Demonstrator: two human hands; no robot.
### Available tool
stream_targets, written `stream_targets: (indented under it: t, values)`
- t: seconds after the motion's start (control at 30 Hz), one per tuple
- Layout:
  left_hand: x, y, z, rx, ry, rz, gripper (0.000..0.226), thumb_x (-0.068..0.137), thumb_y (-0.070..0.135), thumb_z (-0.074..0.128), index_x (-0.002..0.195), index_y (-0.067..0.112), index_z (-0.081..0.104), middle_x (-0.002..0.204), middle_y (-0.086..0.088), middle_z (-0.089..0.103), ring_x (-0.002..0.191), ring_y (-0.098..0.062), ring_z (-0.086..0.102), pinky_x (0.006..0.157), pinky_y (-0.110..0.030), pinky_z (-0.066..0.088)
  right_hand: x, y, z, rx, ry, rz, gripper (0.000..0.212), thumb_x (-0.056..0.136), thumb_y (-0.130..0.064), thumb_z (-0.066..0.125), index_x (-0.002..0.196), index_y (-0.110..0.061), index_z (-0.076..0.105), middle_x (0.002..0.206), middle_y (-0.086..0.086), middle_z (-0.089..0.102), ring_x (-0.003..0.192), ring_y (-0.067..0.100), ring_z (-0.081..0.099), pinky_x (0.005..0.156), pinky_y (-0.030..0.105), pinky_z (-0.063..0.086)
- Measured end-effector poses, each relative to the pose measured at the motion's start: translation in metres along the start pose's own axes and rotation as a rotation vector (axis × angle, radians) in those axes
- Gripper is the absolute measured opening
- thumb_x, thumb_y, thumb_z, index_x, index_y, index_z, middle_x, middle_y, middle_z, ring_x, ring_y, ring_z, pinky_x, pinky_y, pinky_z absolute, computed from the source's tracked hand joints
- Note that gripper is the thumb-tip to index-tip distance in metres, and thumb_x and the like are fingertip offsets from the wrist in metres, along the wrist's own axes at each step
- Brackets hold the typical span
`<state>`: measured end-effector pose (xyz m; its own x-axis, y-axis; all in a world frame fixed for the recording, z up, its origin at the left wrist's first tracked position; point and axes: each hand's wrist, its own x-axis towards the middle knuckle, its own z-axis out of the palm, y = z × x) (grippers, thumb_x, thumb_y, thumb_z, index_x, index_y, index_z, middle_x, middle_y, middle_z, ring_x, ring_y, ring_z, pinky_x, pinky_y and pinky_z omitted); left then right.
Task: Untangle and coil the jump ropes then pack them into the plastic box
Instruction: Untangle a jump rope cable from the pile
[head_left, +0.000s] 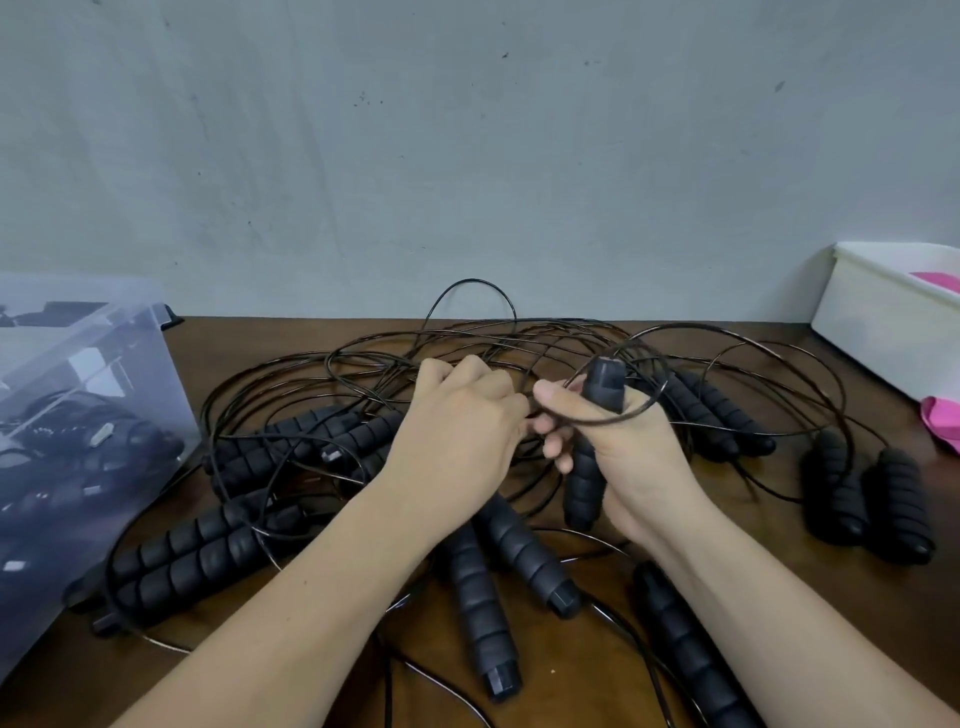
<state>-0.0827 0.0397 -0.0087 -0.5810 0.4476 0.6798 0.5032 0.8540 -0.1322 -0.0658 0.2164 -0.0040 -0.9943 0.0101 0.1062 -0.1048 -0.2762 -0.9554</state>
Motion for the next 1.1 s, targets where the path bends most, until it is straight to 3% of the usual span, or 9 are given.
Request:
stream_targets:
  t: [0.1,0.2,0.3,0.53,0.6,0.7,0.83,1.0,1.1]
  values:
    - [-0.003,-0.001,0.002,-0.008,-0.021,-0.006,0.023,0.096,0.027,0.06,0.073,0.021,0.064,0.075,0.006,0.054,0.082,-0.023,0.052,0.074,-0.044,0.04,0.0,0.004,-0.001,-0.029,-0.009,0.004,0.017,0.092,-0.009,0.079,0.095,0.007,0.074,0.077,0.018,0.071,0.055,0.021,0.059,0.045,0.026,0.043]
    - [-0.003,-0.003,-0.001,-0.073,-0.038,-0.041,0.033,0.099,0.037,0.046,0.078,0.022,0.067,0.08,0.007,0.057,0.08,-0.022,0.054,0.071,-0.041,0.04,0.0,0.002,-0.002,-0.046,0.014,-0.005,0.026,0.094,-0.01,0.078,0.096,0.014,0.071,0.078,0.02,0.074,0.057,0.021,0.063,0.047,0.025,0.045]
    - [-0.003,-0.005,-0.004,-0.199,-0.135,-0.102,0.04,0.1,0.046,0.038,0.092,0.025,0.071,0.09,0.007,0.061,0.082,-0.021,0.06,0.074,-0.042,0.045,0.0,0.0,-0.002,-0.02,-0.002,0.023,0.017,0.095,-0.012,0.077,0.092,0.004,0.074,0.081,0.02,0.075,0.059,0.02,0.065,0.048,0.024,0.046]
    - [0.0,-0.009,-0.016,-0.315,-0.071,-0.239,0.009,0.101,0.038,0.063,0.101,0.032,0.07,0.081,0.016,0.059,0.076,-0.011,0.061,0.07,-0.032,0.048,0.004,-0.021,-0.011,0.096,0.095,-0.009,0.009,0.095,-0.01,0.074,0.092,-0.001,0.073,0.076,0.012,0.074,0.058,0.014,0.062,0.05,0.02,0.047]
    - [0.0,-0.015,-0.016,-0.311,-0.107,-0.274,0.007,0.101,0.032,0.063,0.1,0.033,0.07,0.077,0.018,0.062,0.076,-0.008,0.063,0.073,-0.034,0.054,0.01,-0.032,-0.024,0.222,0.118,0.01,0.011,0.096,-0.015,0.073,0.095,-0.004,0.071,0.077,0.007,0.071,0.06,0.011,0.06,0.051,0.018,0.046]
    - [-0.001,-0.02,-0.017,-0.488,-0.241,-0.351,0.014,0.105,0.032,0.06,0.1,0.031,0.073,0.079,0.018,0.073,0.08,0.0,0.068,0.084,-0.035,0.057,0.014,-0.032,-0.031,0.325,0.088,0.048,0.016,0.096,-0.025,0.074,0.098,-0.009,0.069,0.086,0.004,0.07,0.066,0.01,0.062,0.053,0.019,0.048]
    - [0.0,-0.009,-0.018,-0.513,-0.26,-0.348,0.022,0.108,0.037,0.053,0.106,0.026,0.072,0.079,0.01,0.071,0.08,-0.007,0.066,0.085,-0.038,0.054,0.014,-0.02,-0.019,0.302,0.127,0.071,0.032,0.094,-0.035,0.074,0.108,-0.007,0.072,0.092,0.012,0.077,0.066,0.013,0.068,0.052,0.021,0.05]
    - [0.0,-0.002,-0.022,-0.505,-0.131,-0.356,0.03,0.109,0.037,0.05,0.086,0.022,0.061,0.068,0.013,0.06,0.073,-0.008,0.058,0.07,-0.03,0.045,0.008,-0.008,-0.007,0.194,0.118,0.119,0.01,0.101,-0.01,0.066,0.094,-0.002,0.067,0.083,0.015,0.073,0.061,0.018,0.061,0.046,0.023,0.045]
    - [-0.001,0.001,-0.024,-0.514,-0.105,-0.346,0.033,0.11,0.038,0.046,0.084,0.021,0.057,0.069,0.011,0.059,0.071,-0.01,0.056,0.069,-0.033,0.046,0.003,-0.006,-0.003,0.17,0.009,0.169,0.011,0.098,0.004,0.058,0.101,-0.002,0.067,0.091,0.017,0.074,0.061,0.017,0.061,0.045,0.022,0.043]
